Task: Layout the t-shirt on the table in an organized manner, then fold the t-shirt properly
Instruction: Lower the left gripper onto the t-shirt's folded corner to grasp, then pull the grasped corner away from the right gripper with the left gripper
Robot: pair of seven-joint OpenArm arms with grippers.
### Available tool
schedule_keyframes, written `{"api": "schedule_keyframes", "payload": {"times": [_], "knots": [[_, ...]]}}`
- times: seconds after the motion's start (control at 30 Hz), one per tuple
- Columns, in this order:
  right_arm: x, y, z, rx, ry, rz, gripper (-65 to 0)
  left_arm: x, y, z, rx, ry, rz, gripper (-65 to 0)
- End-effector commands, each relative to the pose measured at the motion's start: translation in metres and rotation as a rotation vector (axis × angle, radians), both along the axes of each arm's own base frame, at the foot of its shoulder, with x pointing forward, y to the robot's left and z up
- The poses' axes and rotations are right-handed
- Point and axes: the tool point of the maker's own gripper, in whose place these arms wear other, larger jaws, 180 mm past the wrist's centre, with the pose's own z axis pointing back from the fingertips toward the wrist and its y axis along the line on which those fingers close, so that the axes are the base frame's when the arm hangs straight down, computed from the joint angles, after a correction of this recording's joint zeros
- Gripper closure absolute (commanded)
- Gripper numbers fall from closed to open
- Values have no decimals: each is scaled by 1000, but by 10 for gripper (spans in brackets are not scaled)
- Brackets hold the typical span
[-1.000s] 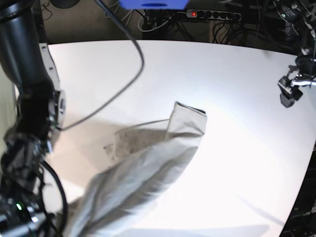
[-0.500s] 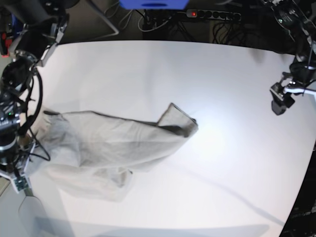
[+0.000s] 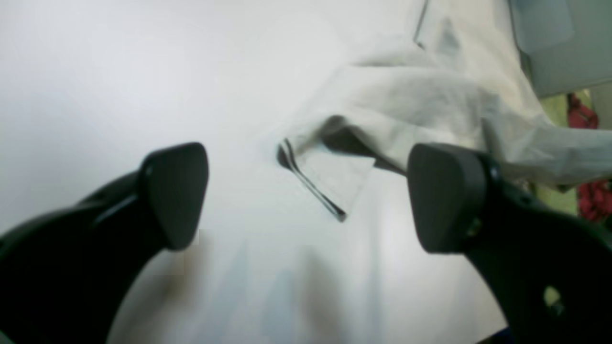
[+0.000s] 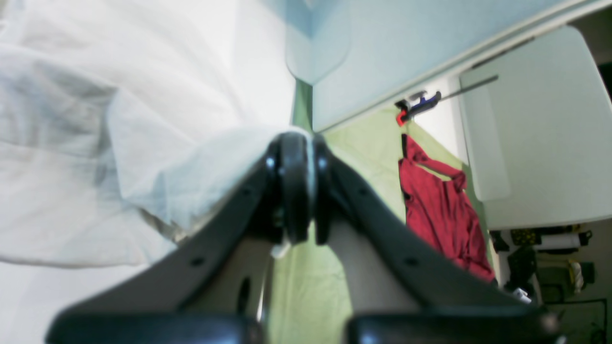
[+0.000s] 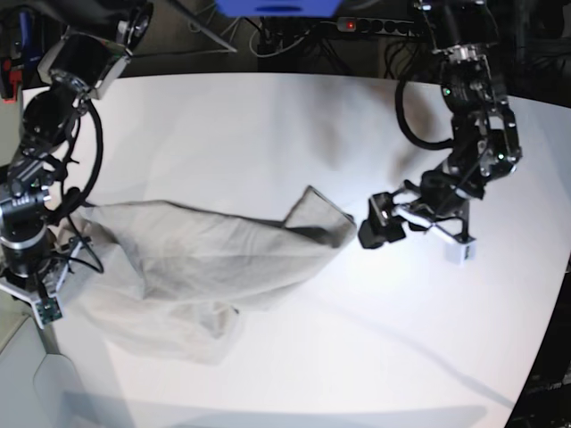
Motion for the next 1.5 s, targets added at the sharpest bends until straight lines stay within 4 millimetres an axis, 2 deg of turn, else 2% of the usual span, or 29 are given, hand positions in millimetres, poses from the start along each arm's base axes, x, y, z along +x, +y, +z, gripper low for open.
{"api": "schedule_keyframes", "payload": {"times": [0.0, 0.17, 0.33, 0.73, 0.9, 0.97, 1.17, 1.23, 1.3, 1.47], "knots": [[3, 0, 15, -10, -50, 7, 0, 8, -9, 4, -8, -16, -9, -650], [2, 0, 12, -10, -42, 9, 0, 12, -44, -31, 54, 13, -49, -650], [2, 1, 12, -11, -42, 10, 0, 10, -64, -55, 46, 41, -83, -650], [2, 1, 12, -11, -42, 10, 0, 11, -66, -94, 42, 159, -90, -650], [2, 0, 13, -12, -44, 10, 0, 11, -61, -94, 57, 157, -90, -650], [2, 0, 13, -12, -44, 10, 0, 11, -60, -94, 62, 161, -92, -571], [2, 0, 13, -12, -44, 10, 0, 10, -38, -99, 106, 170, -82, -143], [2, 0, 13, -12, -44, 10, 0, 10, -33, -99, 113, 170, -76, -54], [2, 0, 13, -12, -44, 10, 0, 9, -31, -100, 116, 177, -73, 0], [2, 0, 13, -12, -44, 10, 0, 12, 4, -96, 183, 165, -57, -3]]}}
